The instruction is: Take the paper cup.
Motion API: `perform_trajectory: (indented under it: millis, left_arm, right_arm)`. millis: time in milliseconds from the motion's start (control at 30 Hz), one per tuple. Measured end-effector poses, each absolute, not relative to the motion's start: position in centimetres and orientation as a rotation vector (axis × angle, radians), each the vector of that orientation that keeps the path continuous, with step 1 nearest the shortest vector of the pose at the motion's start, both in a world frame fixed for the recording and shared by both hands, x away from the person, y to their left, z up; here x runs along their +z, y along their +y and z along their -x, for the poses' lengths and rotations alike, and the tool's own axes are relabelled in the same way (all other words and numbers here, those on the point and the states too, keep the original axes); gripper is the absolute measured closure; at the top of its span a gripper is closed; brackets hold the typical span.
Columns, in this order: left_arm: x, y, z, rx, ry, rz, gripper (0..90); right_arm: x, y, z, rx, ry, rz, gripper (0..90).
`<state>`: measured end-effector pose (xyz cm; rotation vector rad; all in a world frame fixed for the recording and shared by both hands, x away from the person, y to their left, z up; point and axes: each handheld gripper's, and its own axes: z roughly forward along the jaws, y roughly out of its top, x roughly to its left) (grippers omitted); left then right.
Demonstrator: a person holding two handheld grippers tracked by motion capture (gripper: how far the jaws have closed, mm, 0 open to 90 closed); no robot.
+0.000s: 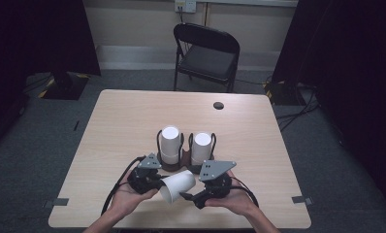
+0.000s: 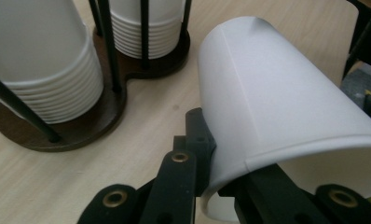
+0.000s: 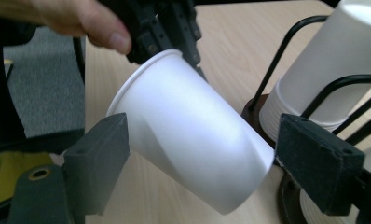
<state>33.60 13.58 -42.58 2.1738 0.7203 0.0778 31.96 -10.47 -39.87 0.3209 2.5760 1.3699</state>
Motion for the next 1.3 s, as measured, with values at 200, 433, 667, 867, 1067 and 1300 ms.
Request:
perform_trajectory:
  millis: [200,433,667,867,1067,1300]
  left_arm:
    - [-42.7,13.1,-33.7,0.021,0.714,-2.209,87.8]
    - [-42.6,12.6,-33.9,-0.028,0.713,-2.233,87.7]
    - [-42.5,12.2,-34.1,-0.060,0.723,-2.243,88.0]
    - [-42.7,12.3,-34.5,-0.131,0.740,-2.237,88.0]
    - [-42.8,12.2,-35.0,-0.182,0.763,-2.223,88.1]
    - [-42.9,12.2,-35.0,-0.201,0.788,-2.213,87.9]
  right_arm:
    - [-40.6,-9.5,-31.3,1.265,2.630,-0.219,17.2]
    - [-41.1,-8.9,-30.8,1.167,2.641,-0.135,13.8]
    - [-41.6,-8.5,-30.5,1.095,2.625,-0.088,10.0]
    - [-42.1,-7.8,-30.2,1.000,2.607,0.000,10.9]
    - [-42.5,-6.9,-29.9,0.952,2.587,0.004,12.0]
    - [-43.1,-6.2,-29.6,0.942,2.554,0.006,12.7]
